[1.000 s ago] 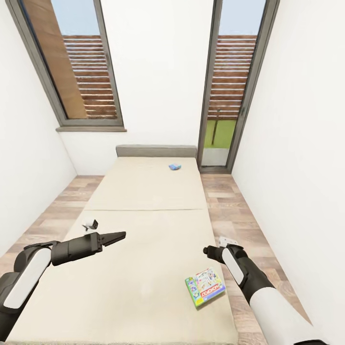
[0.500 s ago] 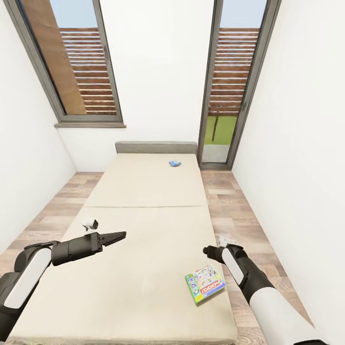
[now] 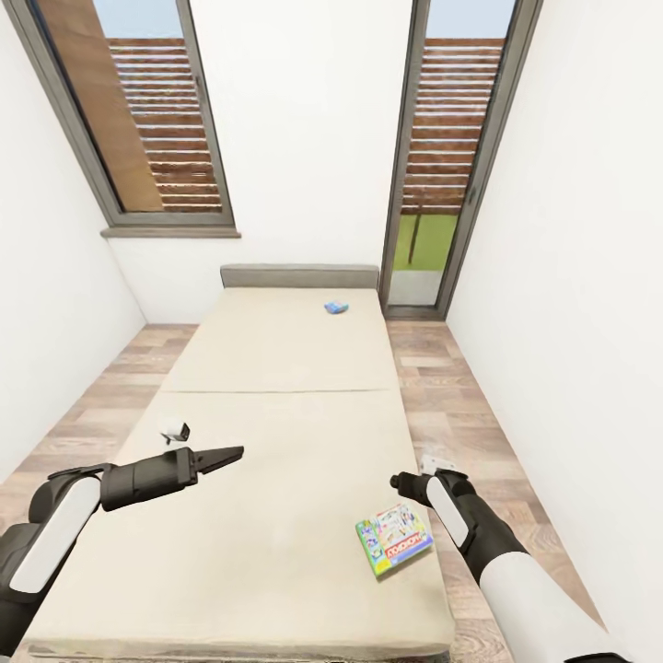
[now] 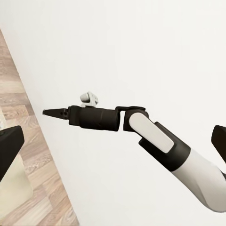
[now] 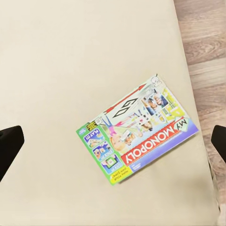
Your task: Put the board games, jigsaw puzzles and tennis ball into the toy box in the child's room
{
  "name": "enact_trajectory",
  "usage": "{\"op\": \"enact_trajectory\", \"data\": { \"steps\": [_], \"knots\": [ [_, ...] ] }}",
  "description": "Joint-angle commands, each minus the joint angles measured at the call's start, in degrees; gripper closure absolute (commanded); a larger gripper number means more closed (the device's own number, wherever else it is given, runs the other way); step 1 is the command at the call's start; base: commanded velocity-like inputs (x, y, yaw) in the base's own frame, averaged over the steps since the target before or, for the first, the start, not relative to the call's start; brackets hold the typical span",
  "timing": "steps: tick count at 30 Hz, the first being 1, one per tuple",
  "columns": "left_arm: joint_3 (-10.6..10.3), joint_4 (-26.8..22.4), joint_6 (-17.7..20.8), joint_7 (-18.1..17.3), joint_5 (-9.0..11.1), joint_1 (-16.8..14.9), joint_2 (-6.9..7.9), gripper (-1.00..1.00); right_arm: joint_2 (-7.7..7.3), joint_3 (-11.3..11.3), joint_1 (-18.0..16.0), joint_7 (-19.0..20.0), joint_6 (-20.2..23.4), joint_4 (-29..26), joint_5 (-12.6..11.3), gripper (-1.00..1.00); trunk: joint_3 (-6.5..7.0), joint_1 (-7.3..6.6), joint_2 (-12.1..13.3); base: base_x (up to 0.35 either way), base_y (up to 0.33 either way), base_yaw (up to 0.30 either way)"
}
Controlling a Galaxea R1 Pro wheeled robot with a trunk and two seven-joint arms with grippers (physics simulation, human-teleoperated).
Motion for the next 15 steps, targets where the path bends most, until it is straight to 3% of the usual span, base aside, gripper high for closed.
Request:
{"op": "enact_trajectory", "data": {
  "steps": [1,15],
  "knots": [
    [-0.05,0.0,0.22,-0.1,-0.02,-0.06,0.03,-1.0,-0.02,0.19,-0.04,-0.54,0.15,-0.08,-0.6,-1.0,-0.21,0.03,-0.12,0.0,0.0,0.0],
    [-0.22,0.01,0.15,-0.04,-0.46,-0.06,-0.09,-1.0,-0.04,0.19,-0.04,-0.54,0.15,-0.08,-0.61,-1.0,-1.53,0.03,-0.12,0.0,0.0,0.0]
  ]
}}
